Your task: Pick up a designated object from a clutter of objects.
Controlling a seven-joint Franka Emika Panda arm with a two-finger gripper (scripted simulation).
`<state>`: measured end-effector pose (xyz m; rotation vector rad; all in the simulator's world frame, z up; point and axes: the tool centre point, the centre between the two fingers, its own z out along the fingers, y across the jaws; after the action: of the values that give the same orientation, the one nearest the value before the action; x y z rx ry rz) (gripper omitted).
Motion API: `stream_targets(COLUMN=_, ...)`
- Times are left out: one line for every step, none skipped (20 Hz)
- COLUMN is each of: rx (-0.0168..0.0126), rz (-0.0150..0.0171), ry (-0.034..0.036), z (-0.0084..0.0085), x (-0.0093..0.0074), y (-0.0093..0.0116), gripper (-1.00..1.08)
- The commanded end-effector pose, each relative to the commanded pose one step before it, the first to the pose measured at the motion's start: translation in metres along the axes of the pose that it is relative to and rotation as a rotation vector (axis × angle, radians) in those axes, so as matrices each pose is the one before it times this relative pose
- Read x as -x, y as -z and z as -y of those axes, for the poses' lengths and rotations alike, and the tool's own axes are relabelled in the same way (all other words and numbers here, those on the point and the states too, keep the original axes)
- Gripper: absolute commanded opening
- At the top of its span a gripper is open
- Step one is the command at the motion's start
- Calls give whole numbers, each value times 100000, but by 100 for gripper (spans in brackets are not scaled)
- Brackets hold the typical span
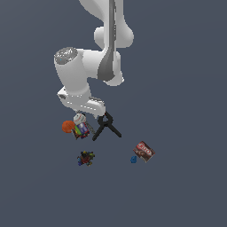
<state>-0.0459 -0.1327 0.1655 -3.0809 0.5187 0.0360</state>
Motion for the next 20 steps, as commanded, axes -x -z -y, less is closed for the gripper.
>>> stream_targets(rx=-25, rz=-770, ry=-6152, z=-2242, x=407, y=-1678, gripper=100)
stream_targets(rx=47, rz=-240, ry=-2120, z=-788, x=141, y=-564, gripper=100)
stream_targets(rx=67, rz=-227, ry=-1977, z=-738, x=135, y=-518, gripper=100)
stream_targets(rx=81, rz=-214, ry=-1834, z=-688, x=128, y=-473, gripper=100)
stream_targets(rx=91, rz=-199, ry=-1687, z=-635, x=121, y=-430, gripper=100)
stream_targets(rx=98, rz=-185, ry=-1542, z=-583, x=112, y=-389, gripper=100)
stream_targets(rx=100, rz=-169, ry=-1396, z=-530, x=103, y=-348, gripper=100)
stream_targets(rx=99, rz=-153, ry=-1249, z=-475, x=94, y=-308, gripper=100)
stream_targets(rx=95, rz=-137, ry=-1105, z=-422, x=83, y=-270, gripper=100)
stream_targets(rx=87, rz=-119, ry=-955, z=-366, x=73, y=-232, gripper=100)
stream_targets(rx=78, rz=-102, ry=-810, z=-311, x=62, y=-195, gripper=100)
stream_targets(rx=67, rz=-83, ry=-661, z=-254, x=51, y=-159, gripper=100)
stream_targets(rx=54, rz=-65, ry=-514, z=-198, x=40, y=-123, gripper=100)
stream_targets(rx=39, rz=-47, ry=-367, z=-141, x=29, y=-88, gripper=100)
stream_targets(rx=24, rz=-29, ry=-226, z=-88, x=17, y=-52, gripper=100)
stream_targets(rx=7, rz=-9, ry=-68, z=-26, x=6, y=-18, gripper=100)
stream_targets(rx=-23, rz=140, ry=364, z=123, x=-16, y=79, gripper=100)
stream_targets(rx=0, rz=0, ry=0, z=0, x=2, y=-30, gripper=100)
stream_targets(rx=0, rz=0, ry=0, z=0, x=5, y=-91, gripper=100)
stream_targets(rx=0, rz=0, ry=0, z=0, x=8, y=-151, gripper=100)
